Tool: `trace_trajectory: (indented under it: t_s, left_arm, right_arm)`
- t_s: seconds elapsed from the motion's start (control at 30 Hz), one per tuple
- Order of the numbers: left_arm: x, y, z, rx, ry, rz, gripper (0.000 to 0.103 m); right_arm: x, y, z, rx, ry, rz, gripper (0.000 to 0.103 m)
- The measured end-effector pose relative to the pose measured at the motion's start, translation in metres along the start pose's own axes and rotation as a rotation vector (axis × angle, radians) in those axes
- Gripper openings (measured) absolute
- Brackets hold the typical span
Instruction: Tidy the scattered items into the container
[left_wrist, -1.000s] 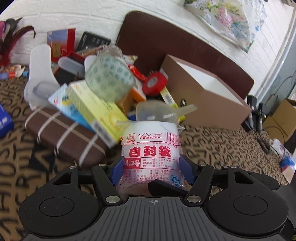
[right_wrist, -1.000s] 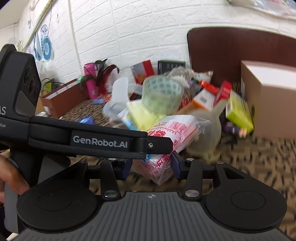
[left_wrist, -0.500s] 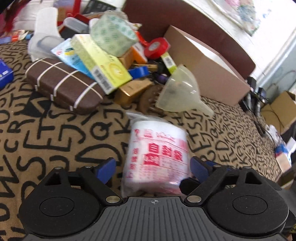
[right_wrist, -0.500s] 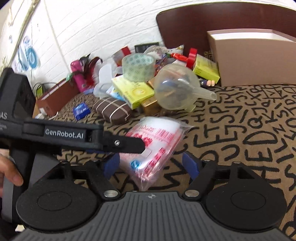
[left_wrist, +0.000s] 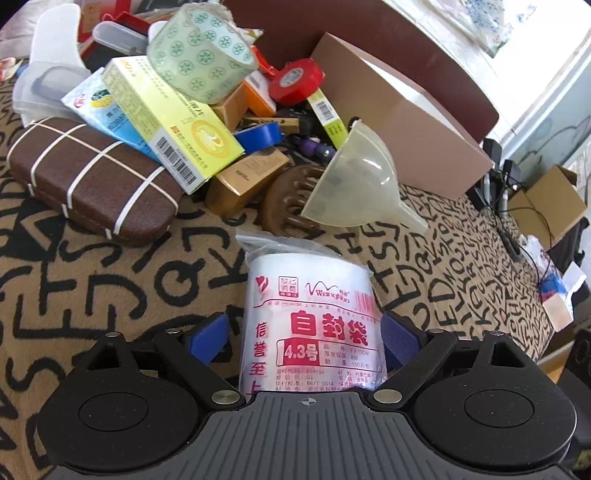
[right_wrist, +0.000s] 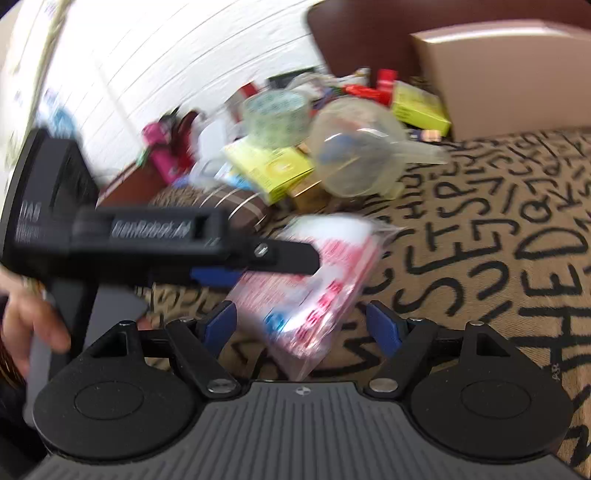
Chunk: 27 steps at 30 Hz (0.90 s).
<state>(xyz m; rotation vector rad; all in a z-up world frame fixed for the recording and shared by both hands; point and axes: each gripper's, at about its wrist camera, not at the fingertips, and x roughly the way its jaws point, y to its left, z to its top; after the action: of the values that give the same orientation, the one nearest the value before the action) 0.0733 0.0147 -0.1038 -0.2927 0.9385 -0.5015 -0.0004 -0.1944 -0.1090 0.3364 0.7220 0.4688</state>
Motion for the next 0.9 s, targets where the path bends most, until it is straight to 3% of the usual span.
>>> trace_trajectory:
  t_s: [0.2, 0.3, 0.37, 0.4, 0.43, 0.67, 0.73, 0.8, 0.9]
  left_arm:
    - [0.006, -0.003, 0.005, 0.018, 0.018, -0.011, 0.080]
    - [0.004, -0.003, 0.004, 0.038, 0.018, 0.000, 0.070]
    - [0.003, 0.001, 0.002, 0.022, 0.020, -0.022, 0.070]
    - [0.003, 0.004, 0.002, 0.012, 0.018, -0.034, 0.074]
    - [0.003, 0.006, 0.002, -0.001, 0.016, -0.048, 0.079]
    - [0.009, 0.006, 0.005, -0.005, 0.013, -0.053, 0.080]
    - [0.010, 0.003, 0.006, -0.002, 0.017, -0.044, 0.079]
    - [0.009, 0.000, 0.006, 0.017, 0.019, -0.018, 0.068]
    - [0.008, 0.002, 0.006, 0.026, 0.023, -0.022, 0.068]
  right_arm:
    - [0.012, -0.006, 0.008, 0.034, -0.009, -0.002, 0.078]
    - [0.014, -0.007, 0.010, 0.056, -0.015, -0.001, 0.069]
    - [0.012, -0.009, 0.010, 0.068, -0.009, 0.009, 0.062]
    - [0.010, -0.011, 0.010, 0.074, -0.002, 0.018, 0.061]
    - [0.009, -0.014, 0.010, 0.085, 0.002, 0.026, 0.060]
    - [0.013, -0.022, 0.012, 0.165, 0.014, 0.046, 0.062]
    - [0.015, -0.022, 0.013, 0.169, 0.015, 0.043, 0.062]
    - [0.016, -0.022, 0.013, 0.169, 0.016, 0.042, 0.062]
    - [0.014, -0.020, 0.011, 0.154, 0.012, 0.034, 0.059]
